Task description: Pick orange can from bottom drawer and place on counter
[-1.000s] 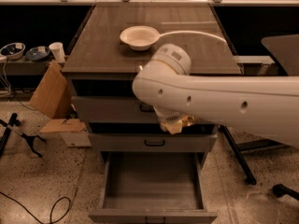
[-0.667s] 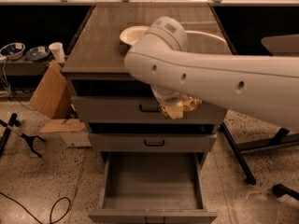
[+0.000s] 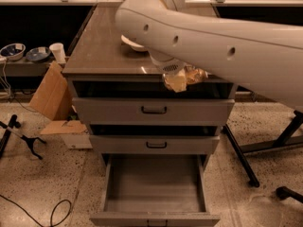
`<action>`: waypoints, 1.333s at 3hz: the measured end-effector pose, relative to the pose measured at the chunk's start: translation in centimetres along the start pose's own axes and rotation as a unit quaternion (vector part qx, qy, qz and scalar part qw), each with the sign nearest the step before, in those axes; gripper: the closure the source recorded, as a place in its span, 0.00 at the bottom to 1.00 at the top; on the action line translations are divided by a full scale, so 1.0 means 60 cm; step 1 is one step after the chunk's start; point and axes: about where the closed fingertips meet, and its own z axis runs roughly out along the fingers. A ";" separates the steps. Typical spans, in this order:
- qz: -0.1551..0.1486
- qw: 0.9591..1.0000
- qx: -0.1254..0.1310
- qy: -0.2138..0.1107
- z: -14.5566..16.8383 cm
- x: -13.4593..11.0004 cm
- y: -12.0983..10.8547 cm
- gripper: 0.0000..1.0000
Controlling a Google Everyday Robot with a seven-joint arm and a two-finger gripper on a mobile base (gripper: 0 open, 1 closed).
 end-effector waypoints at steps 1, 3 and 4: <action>0.013 1.000 0.022 0.013 -0.018 0.015 -0.054 1.00; 0.048 0.997 0.066 0.016 0.008 0.030 -0.162 1.00; 0.045 0.996 0.078 0.008 0.035 0.010 -0.216 1.00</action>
Offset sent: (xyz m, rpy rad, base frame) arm 0.0950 -0.0164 0.0535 -0.0076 -0.1726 -0.0718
